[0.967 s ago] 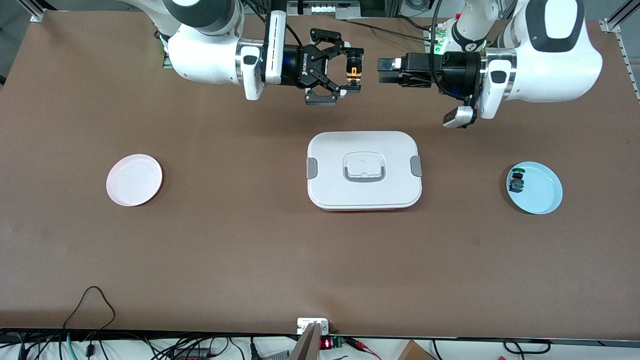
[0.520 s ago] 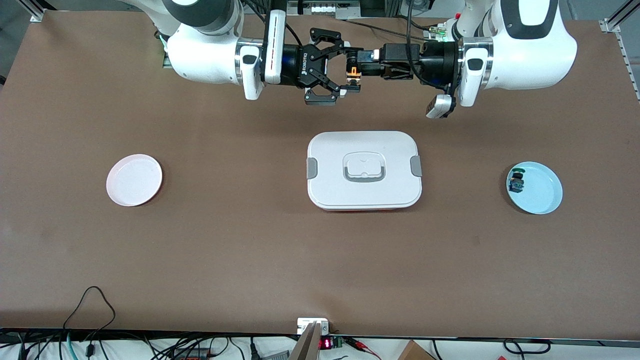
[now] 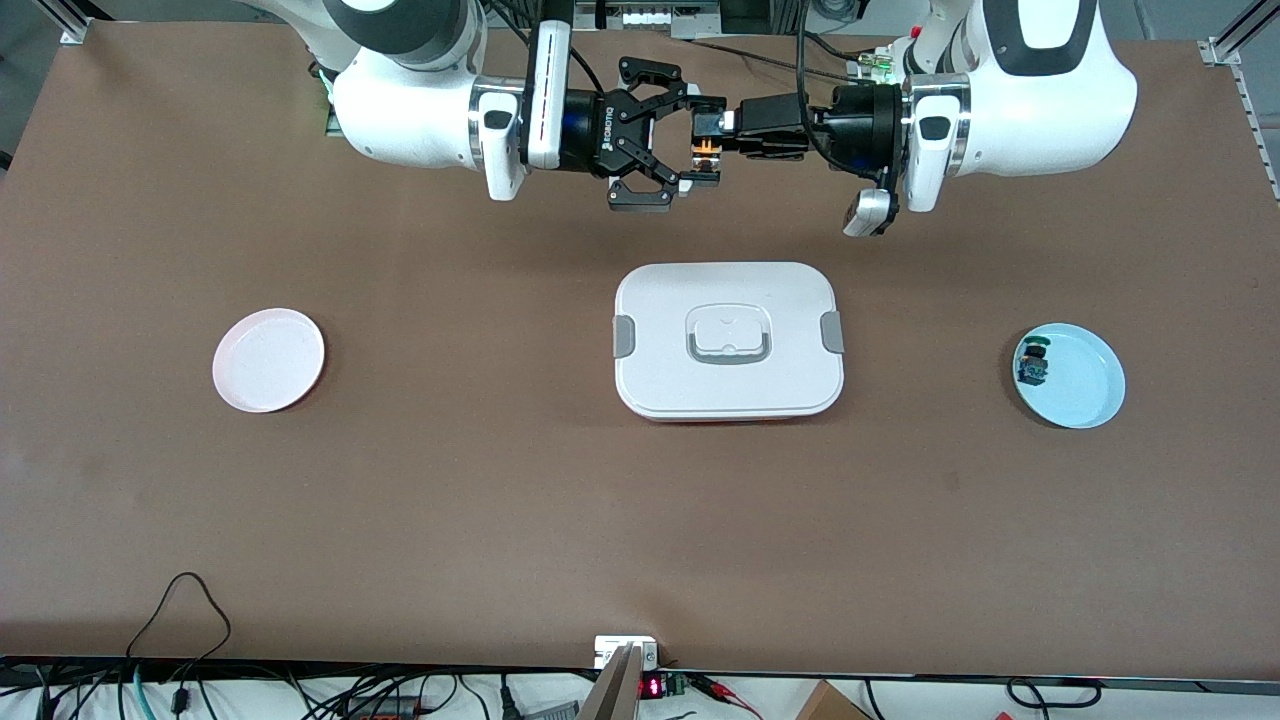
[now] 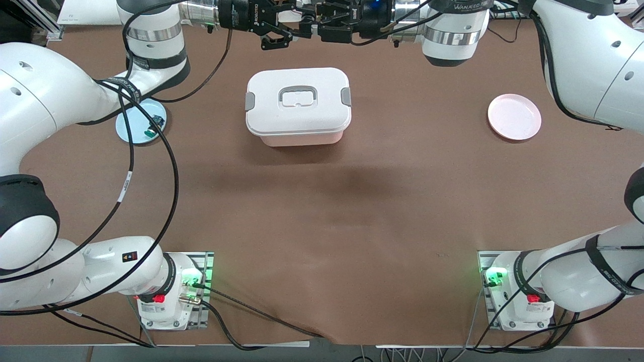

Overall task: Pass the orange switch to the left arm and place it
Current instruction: 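Grasp the orange switch with the left gripper and open the right gripper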

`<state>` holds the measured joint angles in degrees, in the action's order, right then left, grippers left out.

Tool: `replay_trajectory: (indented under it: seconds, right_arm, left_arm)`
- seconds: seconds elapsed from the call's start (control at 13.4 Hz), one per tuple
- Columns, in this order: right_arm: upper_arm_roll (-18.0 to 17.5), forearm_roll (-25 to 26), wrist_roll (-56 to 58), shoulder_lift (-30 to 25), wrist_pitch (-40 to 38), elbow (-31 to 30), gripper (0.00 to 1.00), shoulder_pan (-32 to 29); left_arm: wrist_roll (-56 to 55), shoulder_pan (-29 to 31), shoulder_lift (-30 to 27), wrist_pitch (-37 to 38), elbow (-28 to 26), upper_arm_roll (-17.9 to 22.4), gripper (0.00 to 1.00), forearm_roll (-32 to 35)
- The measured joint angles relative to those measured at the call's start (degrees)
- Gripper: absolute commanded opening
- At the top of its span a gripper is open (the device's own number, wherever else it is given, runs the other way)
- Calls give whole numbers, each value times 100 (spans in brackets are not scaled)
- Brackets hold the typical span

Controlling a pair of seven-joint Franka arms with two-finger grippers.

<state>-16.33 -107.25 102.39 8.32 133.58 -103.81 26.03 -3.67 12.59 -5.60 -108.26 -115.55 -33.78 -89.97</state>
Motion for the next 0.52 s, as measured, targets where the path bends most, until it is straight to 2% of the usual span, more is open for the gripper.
replay_trajectory:
  seconds: [0.15,0.22,0.3,0.52]
  right_arm:
    - [0,0,-4,0,0,2,4,-1]
    - [0,0,-4,0,1,2,55,-1]
    - [0,0,-8,0,2,2,99,-1]
    - [-1,0,-5,-6,4,2,100,-1]
  left_arm:
    - [57,0,0,0,0,0,0,-4]
    - [61,1,0,0,0,0,0,-4]
    - [63,1,0,0,0,0,0,-4]
    - [62,27,0,-7,-1,18,0,-4]
